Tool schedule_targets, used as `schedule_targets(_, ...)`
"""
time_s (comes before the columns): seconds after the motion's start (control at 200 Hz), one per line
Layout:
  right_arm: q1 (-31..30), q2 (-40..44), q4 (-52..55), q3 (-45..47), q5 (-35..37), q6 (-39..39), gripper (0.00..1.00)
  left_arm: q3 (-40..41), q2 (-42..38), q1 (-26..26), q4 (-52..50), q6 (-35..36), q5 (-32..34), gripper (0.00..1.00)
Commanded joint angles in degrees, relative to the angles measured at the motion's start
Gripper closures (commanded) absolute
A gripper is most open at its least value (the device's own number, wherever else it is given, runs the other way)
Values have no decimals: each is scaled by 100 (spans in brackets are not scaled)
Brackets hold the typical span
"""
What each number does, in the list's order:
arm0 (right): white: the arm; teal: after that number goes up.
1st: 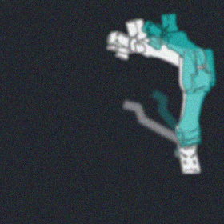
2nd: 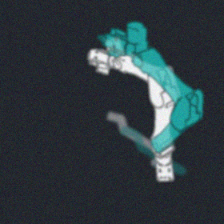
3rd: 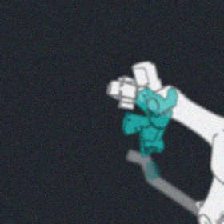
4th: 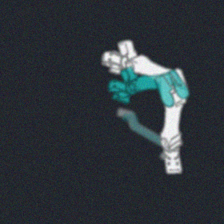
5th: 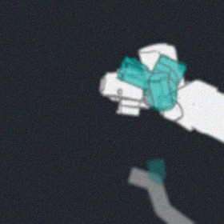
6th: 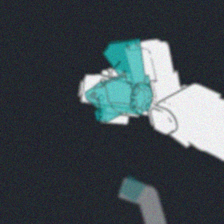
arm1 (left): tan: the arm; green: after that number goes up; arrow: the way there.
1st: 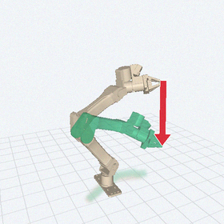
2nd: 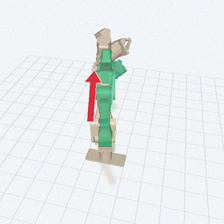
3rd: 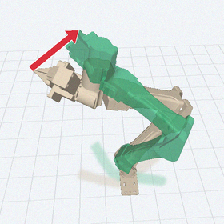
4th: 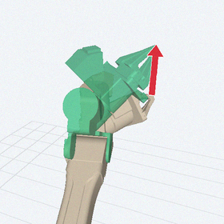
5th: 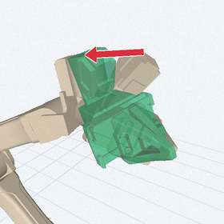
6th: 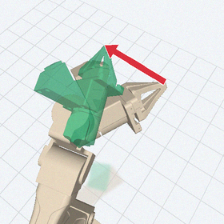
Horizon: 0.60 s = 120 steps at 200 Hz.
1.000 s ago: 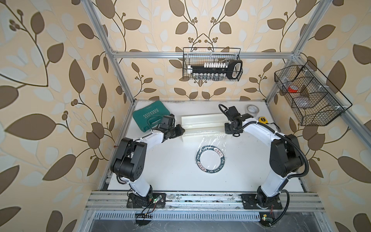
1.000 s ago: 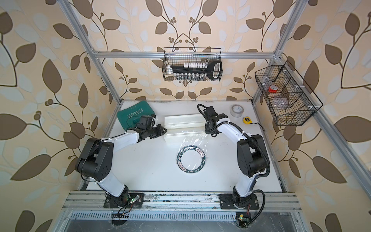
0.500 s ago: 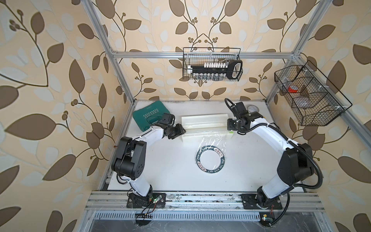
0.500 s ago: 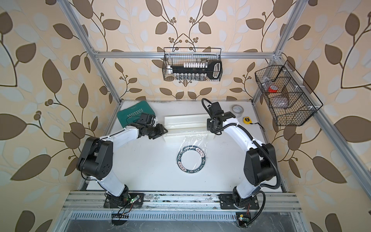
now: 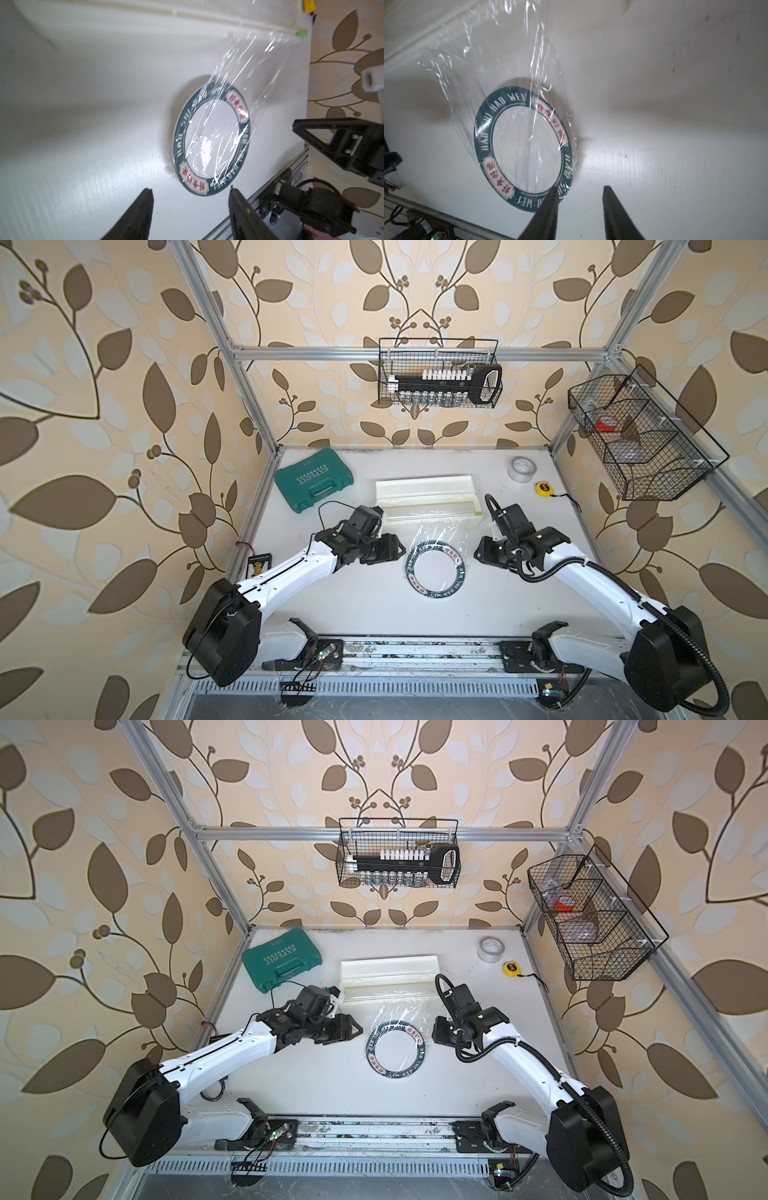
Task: Wrap the plate with plastic wrap
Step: Pick up the plate at the center of the board.
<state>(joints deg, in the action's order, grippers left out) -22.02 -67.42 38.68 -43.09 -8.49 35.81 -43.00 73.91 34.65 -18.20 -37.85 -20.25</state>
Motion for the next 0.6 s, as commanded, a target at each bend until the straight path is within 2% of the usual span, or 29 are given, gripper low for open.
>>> schedule_targets(0.0,-73,39,-712,444,-870,555,62,262,250,254,680,-493,-184,40)
schedule_targets(0.385,-179,-701,-2104,1186,-1402,952,63,640,1267,572,1986,-1040,-219,48)
schedule_targets(0.57,-175,-1104,-2771,1477,-1691,1088,64,813,1673,586,2497,-1075,-322,58)
schedule_targets(0.595,-176,-1123,-2883,1532,-1729,1121,65,864,1713,588,2641,-1281,-377,60)
